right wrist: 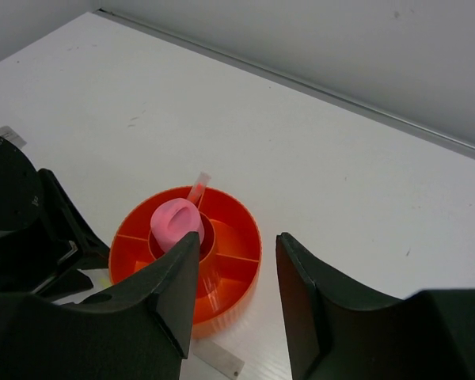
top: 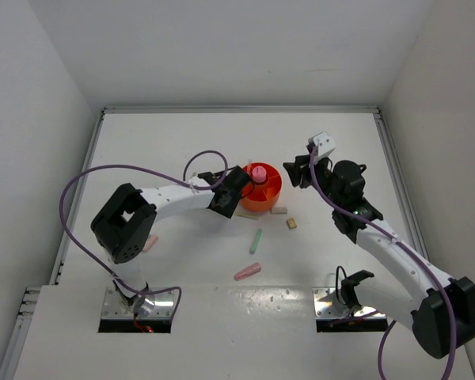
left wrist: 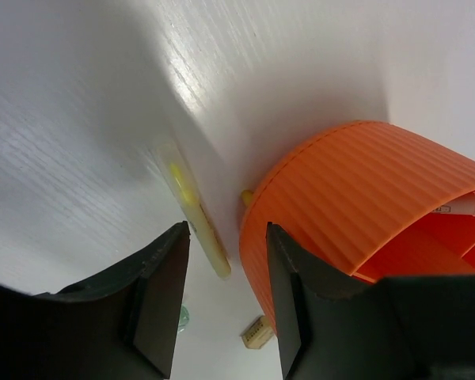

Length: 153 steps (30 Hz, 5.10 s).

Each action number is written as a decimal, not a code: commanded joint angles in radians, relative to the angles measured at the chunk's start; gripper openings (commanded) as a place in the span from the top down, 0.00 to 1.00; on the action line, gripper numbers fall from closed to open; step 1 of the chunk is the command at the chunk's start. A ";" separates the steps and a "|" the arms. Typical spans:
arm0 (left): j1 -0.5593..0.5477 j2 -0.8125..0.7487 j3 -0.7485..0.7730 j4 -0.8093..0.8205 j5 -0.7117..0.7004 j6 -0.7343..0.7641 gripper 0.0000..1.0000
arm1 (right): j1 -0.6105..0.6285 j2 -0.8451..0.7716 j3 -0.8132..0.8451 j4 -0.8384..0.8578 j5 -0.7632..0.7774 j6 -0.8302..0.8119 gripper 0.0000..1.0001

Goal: Sort the stationery into containers
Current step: Grab a piece of stationery with the left arm, then place the stationery into the container

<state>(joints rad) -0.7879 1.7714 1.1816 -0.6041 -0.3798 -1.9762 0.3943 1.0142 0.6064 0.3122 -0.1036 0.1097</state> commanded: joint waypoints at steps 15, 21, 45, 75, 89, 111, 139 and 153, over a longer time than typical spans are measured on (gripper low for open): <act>-0.022 0.048 -0.017 -0.060 0.018 -0.176 0.57 | -0.011 -0.048 0.024 0.048 0.033 0.010 0.56; -0.022 0.077 -0.017 -0.060 0.018 -0.185 0.59 | -0.011 -0.048 0.024 0.057 0.033 0.010 0.56; 0.026 0.129 0.021 -0.069 0.036 -0.158 0.58 | -0.011 -0.057 0.015 0.057 0.033 0.019 0.56; 0.073 -0.059 -0.117 -0.108 -0.008 0.060 1.00 | -0.020 -0.094 0.006 0.076 0.042 0.038 0.56; 0.044 -0.329 0.007 0.245 -0.367 0.904 1.00 | -0.020 -0.085 0.006 0.076 0.042 0.038 0.60; 0.045 0.026 0.339 0.547 -0.212 1.565 1.00 | -0.020 -0.046 0.006 0.085 0.042 0.038 0.61; 0.027 0.057 0.153 0.615 -0.130 1.467 0.71 | -0.048 -0.055 0.006 0.085 0.051 0.038 0.61; 0.027 -0.194 0.085 0.490 -0.279 1.221 1.00 | -0.057 -0.065 0.015 0.049 0.030 0.012 0.33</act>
<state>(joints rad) -0.7528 1.7588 1.2743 -0.0475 -0.5411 -0.5800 0.3462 0.9646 0.6064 0.3416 -0.0570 0.1387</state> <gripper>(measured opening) 0.040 0.567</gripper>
